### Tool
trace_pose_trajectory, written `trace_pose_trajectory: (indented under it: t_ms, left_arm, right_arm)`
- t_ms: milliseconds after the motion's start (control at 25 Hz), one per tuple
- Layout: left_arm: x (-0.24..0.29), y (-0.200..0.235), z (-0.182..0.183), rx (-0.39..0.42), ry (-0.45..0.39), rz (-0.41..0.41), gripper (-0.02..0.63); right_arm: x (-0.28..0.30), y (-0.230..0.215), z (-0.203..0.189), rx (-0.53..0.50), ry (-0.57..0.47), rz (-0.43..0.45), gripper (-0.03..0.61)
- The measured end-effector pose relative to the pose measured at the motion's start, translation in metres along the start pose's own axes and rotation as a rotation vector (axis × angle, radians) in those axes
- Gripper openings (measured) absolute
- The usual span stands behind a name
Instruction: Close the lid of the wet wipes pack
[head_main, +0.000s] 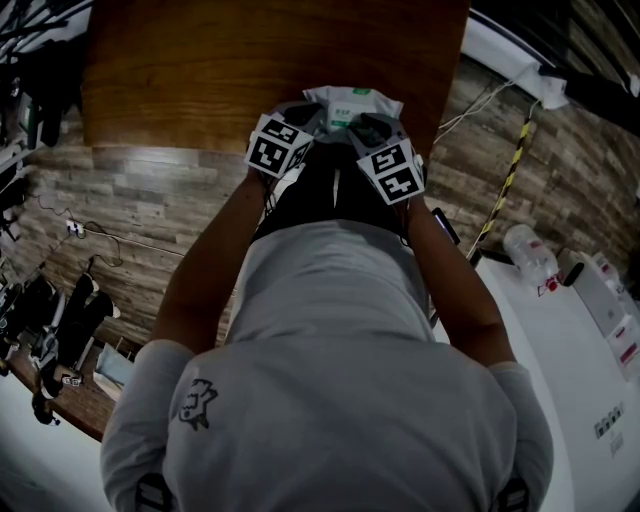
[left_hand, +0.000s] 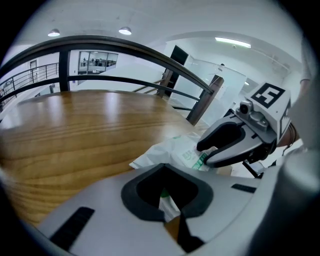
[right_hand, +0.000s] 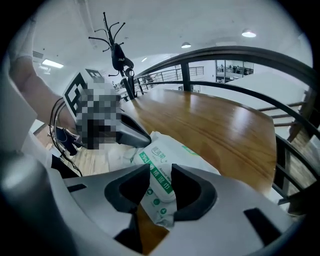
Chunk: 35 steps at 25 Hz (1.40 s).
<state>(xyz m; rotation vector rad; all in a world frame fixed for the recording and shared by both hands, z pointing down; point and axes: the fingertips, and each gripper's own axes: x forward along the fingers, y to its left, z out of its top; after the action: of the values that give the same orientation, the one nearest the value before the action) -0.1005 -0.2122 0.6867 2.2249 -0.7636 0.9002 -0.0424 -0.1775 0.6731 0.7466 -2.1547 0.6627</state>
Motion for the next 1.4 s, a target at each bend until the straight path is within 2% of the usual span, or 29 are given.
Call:
trace_pose_trajectory:
  t_ms: [840,1400]
  left_arm:
    - [-0.0007,0.0005,0.0009,0.023,-0.006,0.001,0.009]
    - [0.0002,-0.0007,-0.0006,0.028,-0.016,0.006,0.009]
  right_arm:
    - [0.0069,0.0003,-0.0045,-0.082,0.017,-0.138,0.152]
    - [0.0071,0.0002,-0.0065,-0.078,-0.01,-0.149,0.152]
